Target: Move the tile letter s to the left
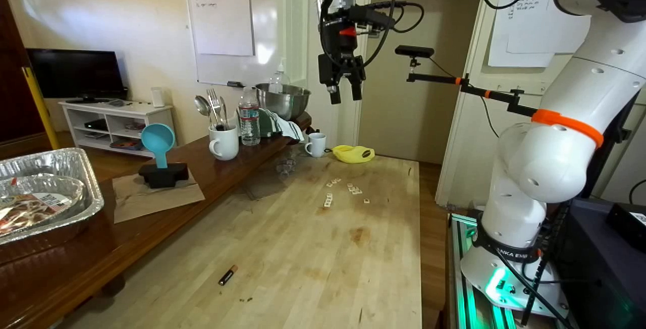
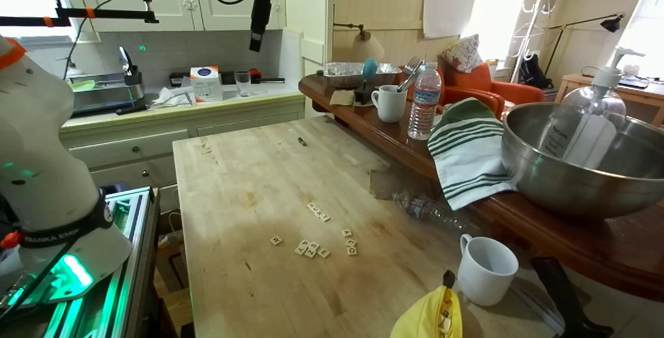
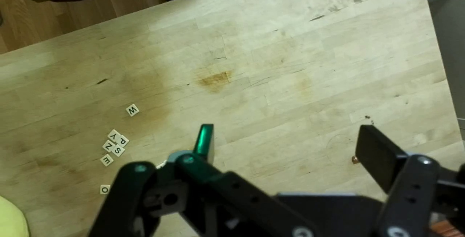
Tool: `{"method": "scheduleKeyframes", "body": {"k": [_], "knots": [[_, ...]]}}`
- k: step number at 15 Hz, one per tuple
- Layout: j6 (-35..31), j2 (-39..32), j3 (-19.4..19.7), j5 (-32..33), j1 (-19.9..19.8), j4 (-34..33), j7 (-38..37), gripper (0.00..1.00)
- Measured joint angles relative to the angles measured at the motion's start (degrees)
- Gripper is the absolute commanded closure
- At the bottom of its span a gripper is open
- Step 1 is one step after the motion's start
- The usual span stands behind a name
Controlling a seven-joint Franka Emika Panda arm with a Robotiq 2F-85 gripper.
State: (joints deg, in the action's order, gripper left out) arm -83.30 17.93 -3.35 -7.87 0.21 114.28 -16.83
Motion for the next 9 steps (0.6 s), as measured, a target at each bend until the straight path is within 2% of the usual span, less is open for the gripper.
{"method": "scheduleKeyframes", "body": {"k": [4, 9], "knots": [[-2.34, -0.04, 1.69, 1.44, -2.07, 2.94, 0.15, 0.00], [-8.46, 0.19, 4.29, 3.52, -3.73, 8.21, 4.43, 0.00]]}}
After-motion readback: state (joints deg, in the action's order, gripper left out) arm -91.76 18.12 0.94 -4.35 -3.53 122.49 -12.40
